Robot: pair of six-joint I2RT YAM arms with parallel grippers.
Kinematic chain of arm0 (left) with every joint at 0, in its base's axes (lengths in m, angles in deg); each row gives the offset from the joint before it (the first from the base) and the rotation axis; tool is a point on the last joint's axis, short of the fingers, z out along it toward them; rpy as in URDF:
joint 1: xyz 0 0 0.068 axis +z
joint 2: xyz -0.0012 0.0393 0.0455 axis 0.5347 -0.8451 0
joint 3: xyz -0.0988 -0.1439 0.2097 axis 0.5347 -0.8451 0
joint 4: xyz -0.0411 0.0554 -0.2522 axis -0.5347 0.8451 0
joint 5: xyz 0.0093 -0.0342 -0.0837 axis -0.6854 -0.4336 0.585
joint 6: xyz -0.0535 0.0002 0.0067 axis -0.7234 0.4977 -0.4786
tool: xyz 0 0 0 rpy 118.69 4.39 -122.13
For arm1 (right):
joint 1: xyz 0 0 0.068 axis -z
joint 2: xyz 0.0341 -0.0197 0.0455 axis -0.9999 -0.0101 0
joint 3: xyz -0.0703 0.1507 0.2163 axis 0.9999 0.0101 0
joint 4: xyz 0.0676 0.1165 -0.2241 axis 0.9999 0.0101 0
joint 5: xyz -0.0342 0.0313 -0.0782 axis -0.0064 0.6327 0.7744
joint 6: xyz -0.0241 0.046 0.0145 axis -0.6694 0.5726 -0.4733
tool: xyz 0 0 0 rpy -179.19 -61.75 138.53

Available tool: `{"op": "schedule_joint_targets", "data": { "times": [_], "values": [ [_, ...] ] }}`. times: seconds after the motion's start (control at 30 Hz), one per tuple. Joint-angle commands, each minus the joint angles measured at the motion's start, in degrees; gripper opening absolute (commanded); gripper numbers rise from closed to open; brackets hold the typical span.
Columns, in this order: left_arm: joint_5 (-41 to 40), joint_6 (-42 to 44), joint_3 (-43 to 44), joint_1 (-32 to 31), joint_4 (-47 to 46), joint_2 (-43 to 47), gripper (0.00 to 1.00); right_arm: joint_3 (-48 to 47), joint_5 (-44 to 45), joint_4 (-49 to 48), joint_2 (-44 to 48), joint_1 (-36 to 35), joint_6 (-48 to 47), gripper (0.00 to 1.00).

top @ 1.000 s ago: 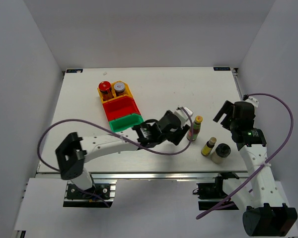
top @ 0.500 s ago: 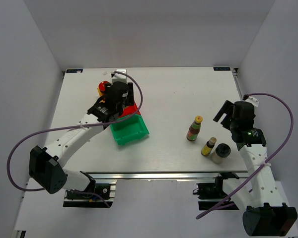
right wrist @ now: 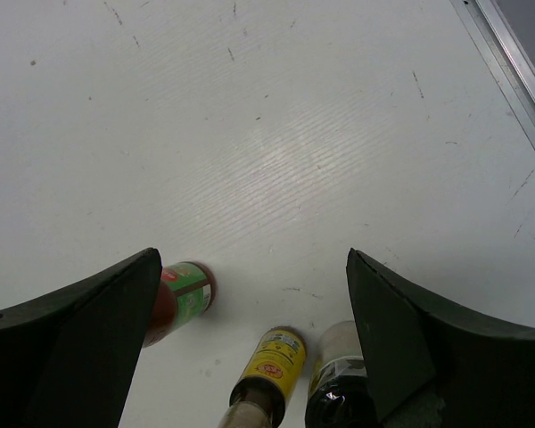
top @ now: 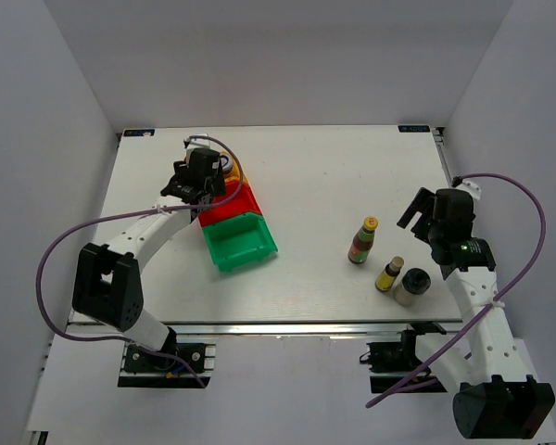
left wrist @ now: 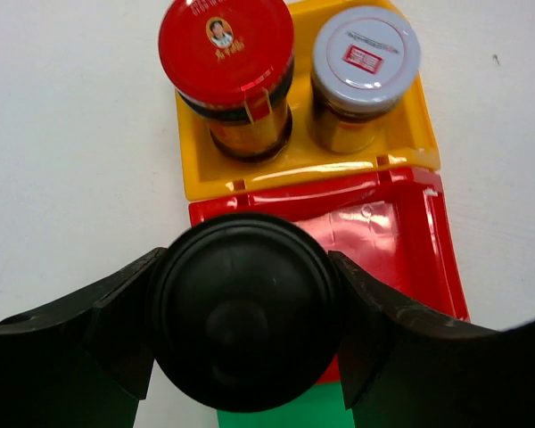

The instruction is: Organize the condiment bottles

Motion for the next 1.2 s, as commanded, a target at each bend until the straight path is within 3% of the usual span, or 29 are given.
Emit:
{"op": "schedule_joint_targets", "data": {
  "times": [0.0, 0.53, 0.77, 0.97, 1.17],
  "values": [
    [1.6, -0.9, 1.1, 1.2, -3.3, 0.8, 0.42, 0.7, 0.0, -2.0, -0.1, 0.2, -0.1, 0.89],
    [1.7, -4.2, -1.8, 1.4, -5.8, -4.3, 0.45, 1.4, -1.0, -2.6, -0.1, 0.2, -0.7, 0.89],
    [3.4, -5.1, -5.3, 1.4, -7.4, -2.3, 0.75, 0.5, -4.0, -3.1, 1.8, 0.2, -1.8, 0.89],
    [4.4, -5.1, -3.0, 1.4, -4.9, -0.8, 0.98, -3.0, -13.9, -4.8, 4.2, 0.2, -5.3, 0.89],
    [4.3, -4.8, 1.0, 1.4, -1.4, 3.0, 0.98, -4.3, -29.8, -6.5, 3.6, -0.5, -10.3, 0.89]
  ]
}}
